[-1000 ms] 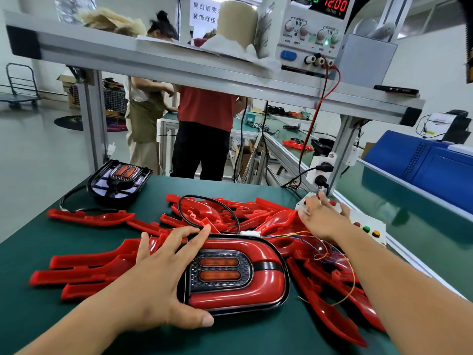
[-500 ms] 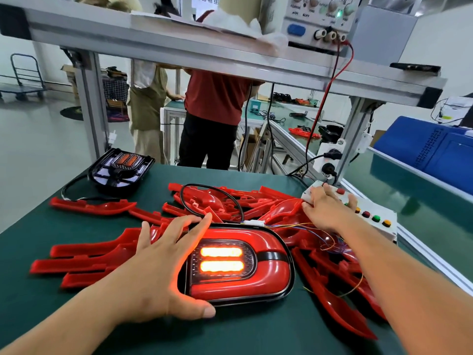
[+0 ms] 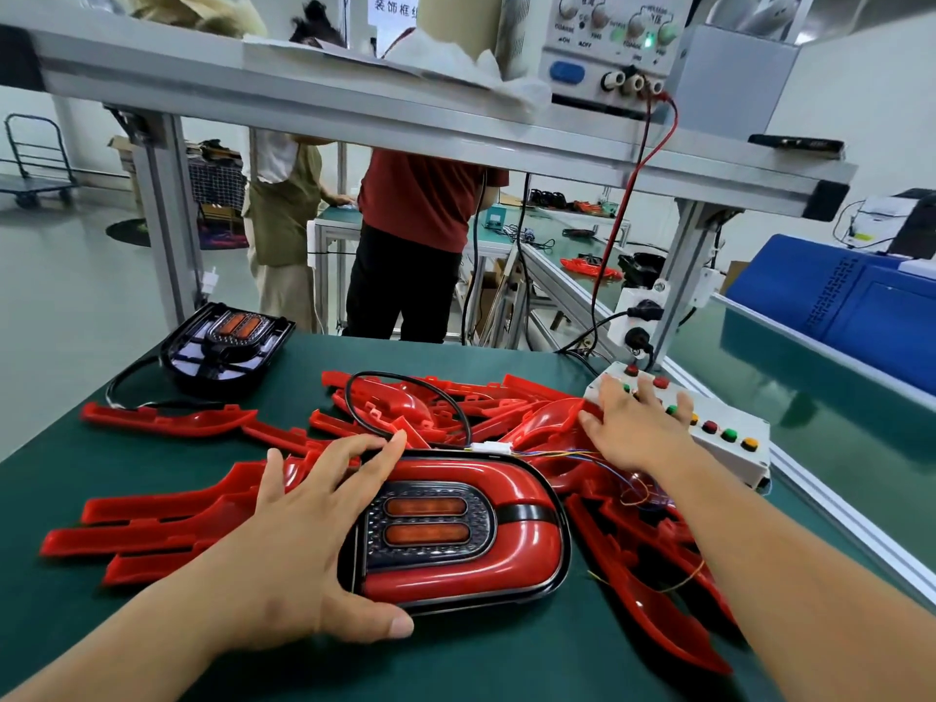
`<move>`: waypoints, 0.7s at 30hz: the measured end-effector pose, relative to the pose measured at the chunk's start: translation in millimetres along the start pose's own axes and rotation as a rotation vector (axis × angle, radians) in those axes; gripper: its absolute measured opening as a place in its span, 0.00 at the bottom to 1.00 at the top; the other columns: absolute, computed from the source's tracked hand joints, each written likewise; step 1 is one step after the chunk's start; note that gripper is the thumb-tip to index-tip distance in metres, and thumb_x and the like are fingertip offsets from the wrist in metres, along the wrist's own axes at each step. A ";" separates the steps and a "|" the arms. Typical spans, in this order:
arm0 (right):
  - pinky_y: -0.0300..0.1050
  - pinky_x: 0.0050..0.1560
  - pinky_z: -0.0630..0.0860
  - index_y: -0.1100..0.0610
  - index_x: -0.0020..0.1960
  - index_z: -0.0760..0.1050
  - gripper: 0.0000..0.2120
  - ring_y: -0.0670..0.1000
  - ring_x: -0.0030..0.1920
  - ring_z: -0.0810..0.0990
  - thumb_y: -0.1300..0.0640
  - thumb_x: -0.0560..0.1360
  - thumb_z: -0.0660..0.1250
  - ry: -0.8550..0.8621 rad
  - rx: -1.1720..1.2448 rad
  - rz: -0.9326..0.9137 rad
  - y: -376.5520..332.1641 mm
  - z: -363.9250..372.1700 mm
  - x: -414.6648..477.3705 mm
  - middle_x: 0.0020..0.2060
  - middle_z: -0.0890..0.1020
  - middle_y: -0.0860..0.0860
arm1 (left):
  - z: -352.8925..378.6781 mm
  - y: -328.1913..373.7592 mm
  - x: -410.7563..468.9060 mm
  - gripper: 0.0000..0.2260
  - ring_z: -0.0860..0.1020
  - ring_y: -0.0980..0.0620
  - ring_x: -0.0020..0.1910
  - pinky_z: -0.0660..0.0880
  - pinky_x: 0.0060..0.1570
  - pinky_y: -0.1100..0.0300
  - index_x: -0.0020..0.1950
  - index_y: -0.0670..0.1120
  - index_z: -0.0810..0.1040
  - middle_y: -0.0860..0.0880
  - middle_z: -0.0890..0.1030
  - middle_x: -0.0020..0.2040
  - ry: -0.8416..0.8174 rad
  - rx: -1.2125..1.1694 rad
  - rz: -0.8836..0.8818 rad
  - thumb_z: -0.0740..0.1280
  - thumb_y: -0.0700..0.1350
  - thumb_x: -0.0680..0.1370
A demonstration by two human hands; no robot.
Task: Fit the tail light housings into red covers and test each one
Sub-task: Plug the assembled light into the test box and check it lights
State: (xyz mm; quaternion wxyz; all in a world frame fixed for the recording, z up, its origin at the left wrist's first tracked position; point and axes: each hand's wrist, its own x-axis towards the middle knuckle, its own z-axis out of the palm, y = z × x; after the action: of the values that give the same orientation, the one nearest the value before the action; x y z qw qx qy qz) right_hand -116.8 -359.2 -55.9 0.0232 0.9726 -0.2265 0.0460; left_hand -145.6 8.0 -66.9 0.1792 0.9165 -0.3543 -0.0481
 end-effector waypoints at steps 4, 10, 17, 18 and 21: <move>0.67 0.70 0.43 0.52 0.71 0.58 0.24 0.53 0.75 0.60 0.40 0.80 0.49 0.031 0.009 -0.012 -1.5 -2.1 -3.1 0.69 0.71 0.56 | -1.5 1.4 1.0 0.57 0.44 0.64 0.64 0.20 0.61 0.53 0.64 0.73 0.21 0.79 0.33 0.61 0.003 0.012 0.009 0.67 0.78 0.56; 0.65 0.71 0.50 0.51 0.75 0.52 0.29 0.55 0.76 0.58 0.39 0.80 0.52 -0.018 0.057 -0.040 -4.3 -2.9 -3.4 0.73 0.67 0.55 | -4.1 3.9 -2.5 0.56 0.33 0.66 0.58 0.22 0.59 0.52 0.63 0.75 0.23 0.82 0.30 0.57 -0.006 0.009 0.009 0.68 0.76 0.58; 0.60 0.66 0.58 0.49 0.60 0.61 0.15 0.57 0.70 0.66 0.40 0.80 0.53 -0.018 0.069 -0.047 -5.6 -4.0 -3.3 0.64 0.74 0.56 | -2.3 2.6 -1.5 0.58 0.34 0.69 0.56 0.19 0.56 0.58 0.64 0.73 0.22 0.81 0.31 0.59 0.005 0.020 0.015 0.68 0.76 0.57; 0.59 0.64 0.58 0.48 0.59 0.61 0.14 0.56 0.70 0.66 0.40 0.79 0.53 -0.014 0.064 -0.045 -5.6 -3.9 -3.5 0.62 0.75 0.55 | -2.1 2.3 -1.4 0.58 0.33 0.68 0.57 0.19 0.56 0.58 0.65 0.73 0.22 0.81 0.31 0.59 0.006 0.018 0.014 0.68 0.76 0.57; 0.57 0.58 0.59 0.46 0.50 0.59 0.11 0.55 0.65 0.69 0.39 0.79 0.52 -0.004 0.062 -0.041 -3.6 -3.8 -3.7 0.51 0.72 0.51 | -1.1 1.8 -0.9 0.58 0.33 0.68 0.57 0.20 0.55 0.58 0.64 0.74 0.22 0.82 0.31 0.58 0.013 0.004 0.016 0.68 0.76 0.57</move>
State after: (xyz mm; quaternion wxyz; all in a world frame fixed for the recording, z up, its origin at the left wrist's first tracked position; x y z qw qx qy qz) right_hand -118.8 -354.1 -52.5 -0.0063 0.9774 -0.2053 0.0505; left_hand -147.2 7.8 -65.2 0.1800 0.9144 -0.3603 -0.0402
